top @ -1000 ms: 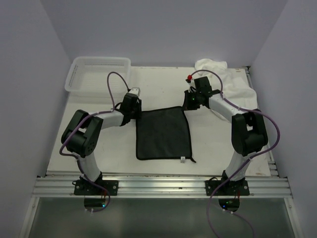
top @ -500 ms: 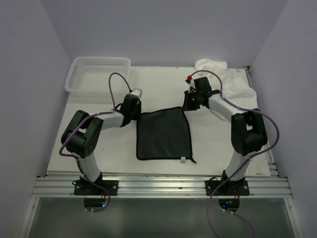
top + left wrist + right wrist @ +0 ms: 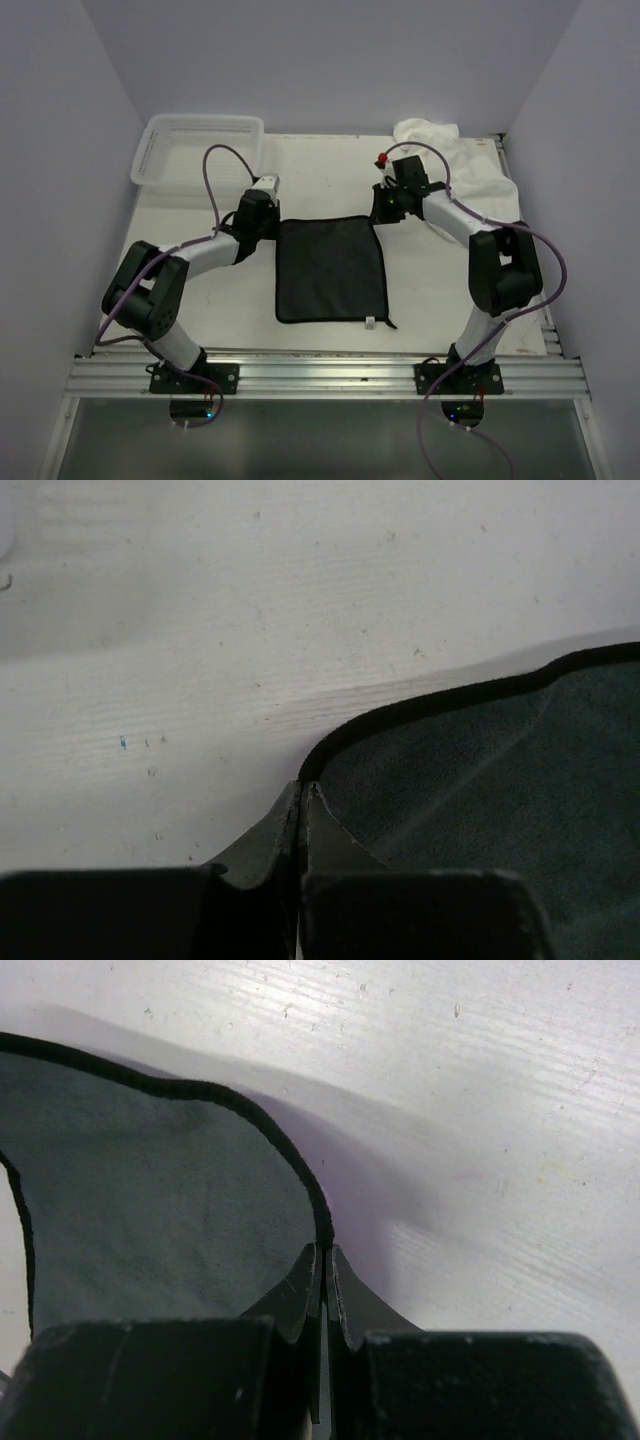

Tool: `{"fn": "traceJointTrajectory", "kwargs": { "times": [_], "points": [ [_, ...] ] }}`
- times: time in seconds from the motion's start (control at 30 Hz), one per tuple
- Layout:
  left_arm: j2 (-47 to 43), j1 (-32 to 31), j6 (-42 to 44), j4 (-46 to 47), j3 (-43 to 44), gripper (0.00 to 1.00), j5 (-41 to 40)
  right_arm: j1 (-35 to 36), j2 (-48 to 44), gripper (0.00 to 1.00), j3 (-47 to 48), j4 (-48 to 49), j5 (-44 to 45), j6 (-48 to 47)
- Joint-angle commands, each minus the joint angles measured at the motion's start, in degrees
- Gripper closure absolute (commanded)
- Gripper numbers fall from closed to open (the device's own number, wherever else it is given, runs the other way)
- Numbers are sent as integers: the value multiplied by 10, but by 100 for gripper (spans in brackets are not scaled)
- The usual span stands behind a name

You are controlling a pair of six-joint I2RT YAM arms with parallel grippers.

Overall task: Roll the towels
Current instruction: Fold the towel

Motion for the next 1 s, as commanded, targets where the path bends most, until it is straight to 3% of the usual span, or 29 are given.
{"fn": "traceJointTrajectory", "kwargs": {
  "times": [0.0, 0.17, 0.67, 0.97],
  "points": [
    [-53, -3, -9, 58, -33, 100, 4, -1, -56, 100, -19, 6, 17, -21],
    [-105, -3, -17, 86, -92, 100, 33, 5, -96, 100, -58, 7, 52, -32],
    [-266, -3, -36, 110, -229, 100, 69, 17, -263, 100, -216, -3, 22, -7],
    [-351, -3, -60, 93, -288, 100, 96, 25, -299, 100, -261, -5, 31, 24]
  ]
}}
